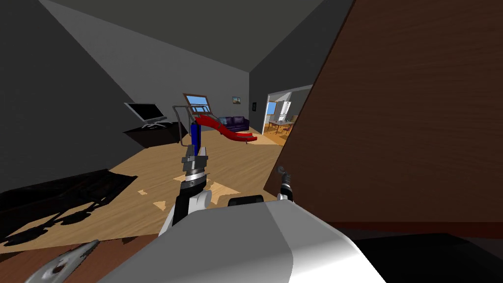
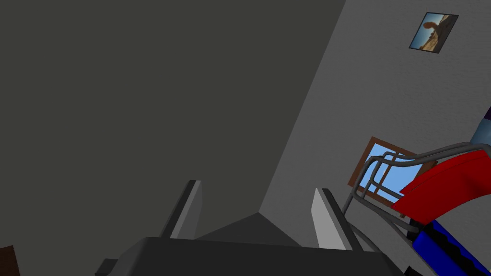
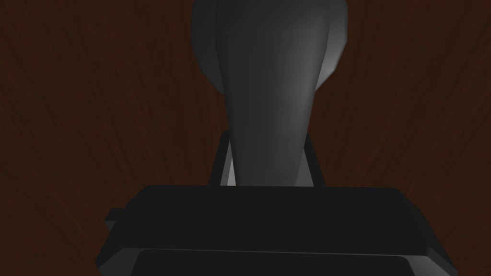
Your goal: Push the door open
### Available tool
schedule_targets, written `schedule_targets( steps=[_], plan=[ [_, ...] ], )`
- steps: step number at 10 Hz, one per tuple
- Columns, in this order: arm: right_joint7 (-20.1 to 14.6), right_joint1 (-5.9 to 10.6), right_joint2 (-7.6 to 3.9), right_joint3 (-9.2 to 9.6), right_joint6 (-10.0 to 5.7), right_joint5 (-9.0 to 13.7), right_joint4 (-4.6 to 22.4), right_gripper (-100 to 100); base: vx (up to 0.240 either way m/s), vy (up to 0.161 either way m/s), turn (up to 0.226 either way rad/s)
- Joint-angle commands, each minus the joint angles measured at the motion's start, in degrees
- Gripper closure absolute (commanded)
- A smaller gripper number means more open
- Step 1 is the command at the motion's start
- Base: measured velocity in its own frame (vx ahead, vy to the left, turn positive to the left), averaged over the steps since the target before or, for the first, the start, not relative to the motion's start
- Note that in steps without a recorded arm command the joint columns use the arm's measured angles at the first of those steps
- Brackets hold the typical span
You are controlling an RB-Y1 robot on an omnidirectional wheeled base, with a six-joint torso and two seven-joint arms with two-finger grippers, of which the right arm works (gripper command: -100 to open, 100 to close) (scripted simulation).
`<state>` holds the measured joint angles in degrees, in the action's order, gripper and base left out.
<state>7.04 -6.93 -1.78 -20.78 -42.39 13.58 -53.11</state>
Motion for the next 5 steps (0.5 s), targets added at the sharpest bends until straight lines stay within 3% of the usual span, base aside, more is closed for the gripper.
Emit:
schedule_targets(
  steps=[1, 2, 3, 5],
  plan=[
    [0.34, 0.24, 0.84, -0.66, -0.07, 0.43, -0.37, 100, 0.220, -0.008, -0.057],
    [0.24, -0.13, 0.41, -0.63, -0.03, 0.34, -0.02, 100, 0.092, -0.013, -0.036],
    [0.55, -0.25, -0.33, -1.81, -0.16, 1.01, -0.17, 100, 0.153, -0.029, -0.039],
    [0.86, -0.34, -0.66, -2.82, -0.21, 1.63, -0.26, 100, 0.207, -0.005, -0.047]
  ],
)
